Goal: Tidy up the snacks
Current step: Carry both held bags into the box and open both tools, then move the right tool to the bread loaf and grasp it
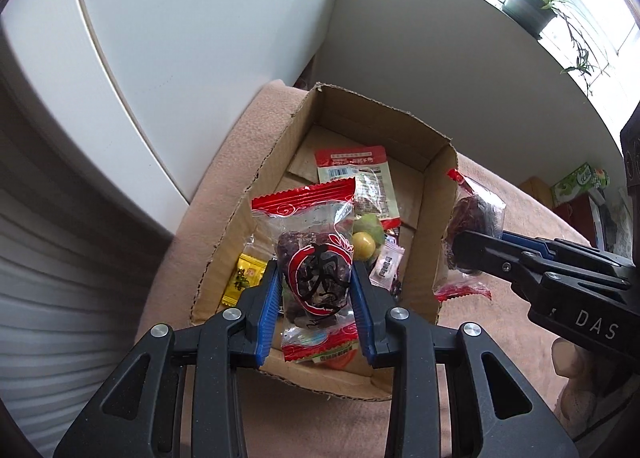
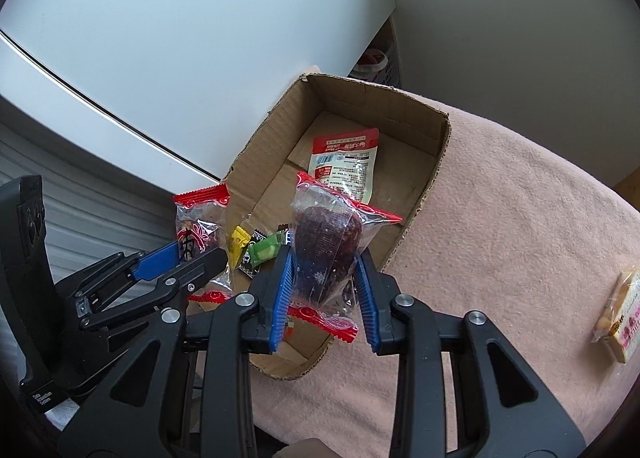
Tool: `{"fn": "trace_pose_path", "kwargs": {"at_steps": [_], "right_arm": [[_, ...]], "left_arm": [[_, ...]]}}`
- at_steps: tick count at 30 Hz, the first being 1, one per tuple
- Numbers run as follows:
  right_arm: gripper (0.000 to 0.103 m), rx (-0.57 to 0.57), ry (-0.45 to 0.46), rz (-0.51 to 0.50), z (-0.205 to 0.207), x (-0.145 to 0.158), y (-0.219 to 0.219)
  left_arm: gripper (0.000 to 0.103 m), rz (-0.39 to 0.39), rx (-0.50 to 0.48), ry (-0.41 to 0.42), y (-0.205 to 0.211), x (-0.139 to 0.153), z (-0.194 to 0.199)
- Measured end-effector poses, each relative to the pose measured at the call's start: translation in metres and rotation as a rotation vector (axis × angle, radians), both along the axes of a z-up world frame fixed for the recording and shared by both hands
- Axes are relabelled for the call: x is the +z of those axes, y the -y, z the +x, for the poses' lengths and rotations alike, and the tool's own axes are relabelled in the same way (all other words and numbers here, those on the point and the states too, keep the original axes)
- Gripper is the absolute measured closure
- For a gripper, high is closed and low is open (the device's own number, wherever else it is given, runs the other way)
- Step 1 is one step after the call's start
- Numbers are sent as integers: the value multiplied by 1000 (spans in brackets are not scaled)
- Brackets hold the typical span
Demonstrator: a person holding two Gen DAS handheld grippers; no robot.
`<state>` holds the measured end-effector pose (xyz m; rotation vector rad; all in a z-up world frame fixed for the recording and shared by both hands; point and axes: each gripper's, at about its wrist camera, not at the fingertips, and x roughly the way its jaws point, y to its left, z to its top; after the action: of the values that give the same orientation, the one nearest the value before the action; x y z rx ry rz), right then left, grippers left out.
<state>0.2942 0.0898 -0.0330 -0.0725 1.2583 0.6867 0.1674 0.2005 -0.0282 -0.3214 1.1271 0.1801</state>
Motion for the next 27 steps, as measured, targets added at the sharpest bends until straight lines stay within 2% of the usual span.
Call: {"fn": "trace_pose_path", "kwargs": {"at_steps": [2,5,8,11,18,27], "right_arm": [[50,-6,1,8,0,2,1],[46,-11,14,12,1,6,3],[44,-26,23,13,2,11,9],[36,-49,40,12,3,19,23],[35,-120,69,-24,8,29,65],[35,-272,89,-89,15,32,155]], "left_arm": [[70,7,0,-7,0,-2,-1],[69,19,-2,-9,0,-2,-3],[60,24,2,-9,0,-1,-3],[60,27,1,-4,2,4,-5],[60,15,-20,18,22,16,0],[60,1,-123,32,84,24,22]]}}
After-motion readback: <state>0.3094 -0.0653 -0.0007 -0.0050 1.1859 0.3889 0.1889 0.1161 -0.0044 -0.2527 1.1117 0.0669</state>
